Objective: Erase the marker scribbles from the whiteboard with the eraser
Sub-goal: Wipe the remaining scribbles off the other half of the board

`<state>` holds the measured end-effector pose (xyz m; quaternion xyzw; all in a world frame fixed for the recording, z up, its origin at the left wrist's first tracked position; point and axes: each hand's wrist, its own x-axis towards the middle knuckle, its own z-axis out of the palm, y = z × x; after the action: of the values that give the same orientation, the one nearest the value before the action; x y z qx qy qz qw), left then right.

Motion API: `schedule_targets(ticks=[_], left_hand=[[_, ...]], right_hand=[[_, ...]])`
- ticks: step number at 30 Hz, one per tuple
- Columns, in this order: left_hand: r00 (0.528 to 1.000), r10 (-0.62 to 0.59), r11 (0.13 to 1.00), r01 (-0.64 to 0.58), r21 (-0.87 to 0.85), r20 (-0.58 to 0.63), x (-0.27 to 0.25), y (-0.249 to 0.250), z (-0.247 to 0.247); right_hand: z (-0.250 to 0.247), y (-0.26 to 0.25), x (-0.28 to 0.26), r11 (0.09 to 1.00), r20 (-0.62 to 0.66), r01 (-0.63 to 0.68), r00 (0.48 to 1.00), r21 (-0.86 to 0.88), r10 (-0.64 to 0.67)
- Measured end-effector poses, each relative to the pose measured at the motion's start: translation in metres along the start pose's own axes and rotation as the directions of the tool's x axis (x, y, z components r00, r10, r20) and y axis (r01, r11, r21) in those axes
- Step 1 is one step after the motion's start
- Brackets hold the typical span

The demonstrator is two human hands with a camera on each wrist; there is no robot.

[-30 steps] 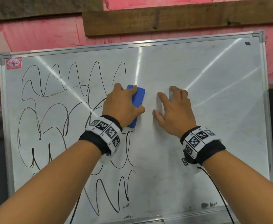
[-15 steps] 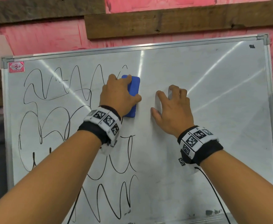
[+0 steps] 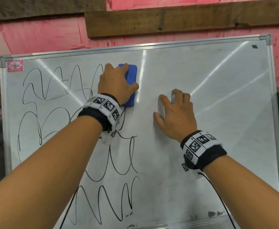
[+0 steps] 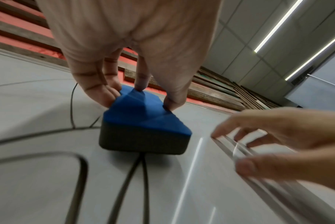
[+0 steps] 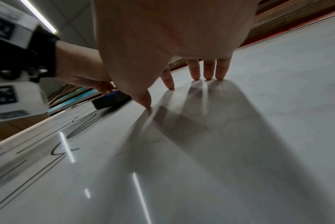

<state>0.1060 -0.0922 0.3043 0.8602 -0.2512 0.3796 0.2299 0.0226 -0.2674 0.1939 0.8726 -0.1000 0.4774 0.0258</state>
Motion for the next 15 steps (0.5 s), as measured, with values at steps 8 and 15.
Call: schedule_targets(ticks=[8, 15], left_hand=[[0.996, -0.006, 0.998, 0.012, -0.064, 0.092, -0.097, -0.017, 0.03], [0.977, -0.048, 0.995, 0.065, -0.078, 0.209, -0.181, -0.027, 0.055]], right_hand=[[0.003, -0.004, -0.014, 1.0, 0.014, 0.0, 1.0, 0.007, 0.0], [0.004, -0.007, -0.023, 1.0, 0.032, -0.002, 0.999, 0.002, 0.002]])
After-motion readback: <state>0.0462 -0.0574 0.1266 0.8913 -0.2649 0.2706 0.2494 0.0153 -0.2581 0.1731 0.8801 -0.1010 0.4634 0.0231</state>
